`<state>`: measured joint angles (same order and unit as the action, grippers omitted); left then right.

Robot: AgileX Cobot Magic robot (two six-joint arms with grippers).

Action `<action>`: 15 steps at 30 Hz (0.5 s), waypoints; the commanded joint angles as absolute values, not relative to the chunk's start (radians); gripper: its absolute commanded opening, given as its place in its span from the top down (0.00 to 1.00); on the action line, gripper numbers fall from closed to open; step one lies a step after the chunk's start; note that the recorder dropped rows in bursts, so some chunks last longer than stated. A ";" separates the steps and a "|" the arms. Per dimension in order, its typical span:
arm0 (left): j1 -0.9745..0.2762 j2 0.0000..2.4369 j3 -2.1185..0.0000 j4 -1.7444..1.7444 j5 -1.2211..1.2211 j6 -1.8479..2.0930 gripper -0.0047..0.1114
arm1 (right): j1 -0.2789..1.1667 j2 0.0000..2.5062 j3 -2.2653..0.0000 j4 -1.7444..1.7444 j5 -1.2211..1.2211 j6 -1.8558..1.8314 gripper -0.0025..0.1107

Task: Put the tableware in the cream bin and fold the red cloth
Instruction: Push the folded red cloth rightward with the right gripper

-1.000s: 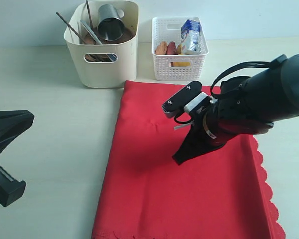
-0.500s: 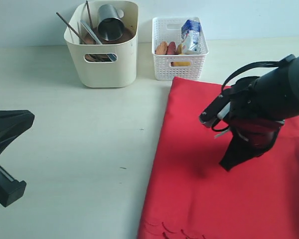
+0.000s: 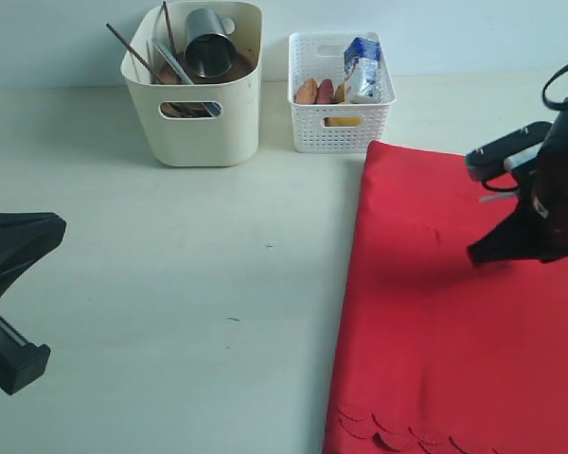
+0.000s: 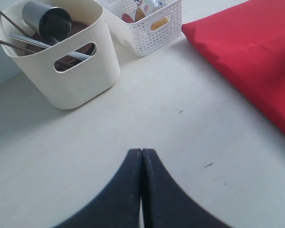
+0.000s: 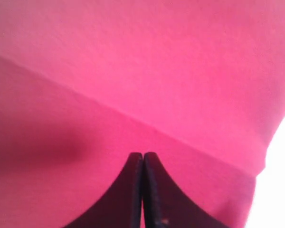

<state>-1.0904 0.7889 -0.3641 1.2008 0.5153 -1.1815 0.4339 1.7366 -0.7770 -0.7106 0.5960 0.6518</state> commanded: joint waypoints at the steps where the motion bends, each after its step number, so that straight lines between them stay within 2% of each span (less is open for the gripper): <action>1: -1.088 0.781 -0.361 1.194 0.517 -1.182 0.96 | 0.431 1.664 -0.774 -0.391 0.402 0.422 0.98; 6: -1.088 0.781 -0.361 1.194 0.517 -1.182 0.96 | 0.431 1.716 -0.774 -0.048 0.340 0.020 0.98; 15: -1.088 0.781 -0.361 1.188 0.517 -1.182 0.96 | 0.390 1.857 -0.774 -0.202 0.348 0.042 0.98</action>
<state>-1.0904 0.7889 -0.3641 1.1927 0.5153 -1.1815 0.4224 1.8207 -0.7815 -0.1488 0.3357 0.0238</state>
